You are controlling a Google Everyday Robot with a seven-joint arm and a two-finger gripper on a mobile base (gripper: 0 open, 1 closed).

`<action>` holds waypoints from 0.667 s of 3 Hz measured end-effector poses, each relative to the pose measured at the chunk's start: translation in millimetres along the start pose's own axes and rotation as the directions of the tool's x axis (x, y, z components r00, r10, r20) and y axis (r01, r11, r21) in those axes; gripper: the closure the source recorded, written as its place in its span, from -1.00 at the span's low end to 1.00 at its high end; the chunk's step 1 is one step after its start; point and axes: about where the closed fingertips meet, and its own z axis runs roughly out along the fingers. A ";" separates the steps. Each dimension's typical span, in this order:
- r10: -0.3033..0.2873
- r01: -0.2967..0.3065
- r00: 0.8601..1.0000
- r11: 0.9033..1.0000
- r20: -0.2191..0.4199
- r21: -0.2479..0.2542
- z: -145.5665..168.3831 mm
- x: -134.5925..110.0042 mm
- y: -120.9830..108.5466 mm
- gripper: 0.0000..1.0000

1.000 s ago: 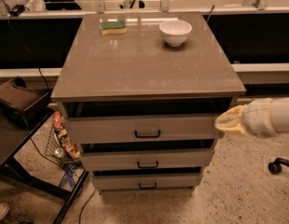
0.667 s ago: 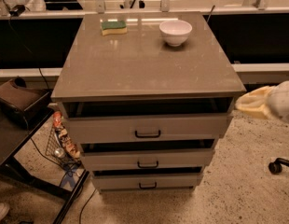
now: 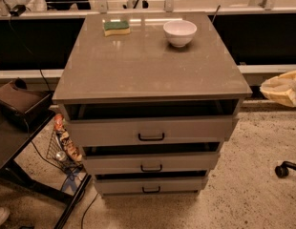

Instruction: Close top drawer

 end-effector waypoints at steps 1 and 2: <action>0.015 -0.013 0.999 0.999 -0.051 0.043 -17.9 2.0 -11.3 1.00; 0.068 -0.037 0.984 0.981 -0.163 0.189 -81.8 9.8 -37.6 1.00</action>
Offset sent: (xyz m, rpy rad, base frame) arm -0.0808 -0.1282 0.1244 -0.2005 -0.0414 -0.4790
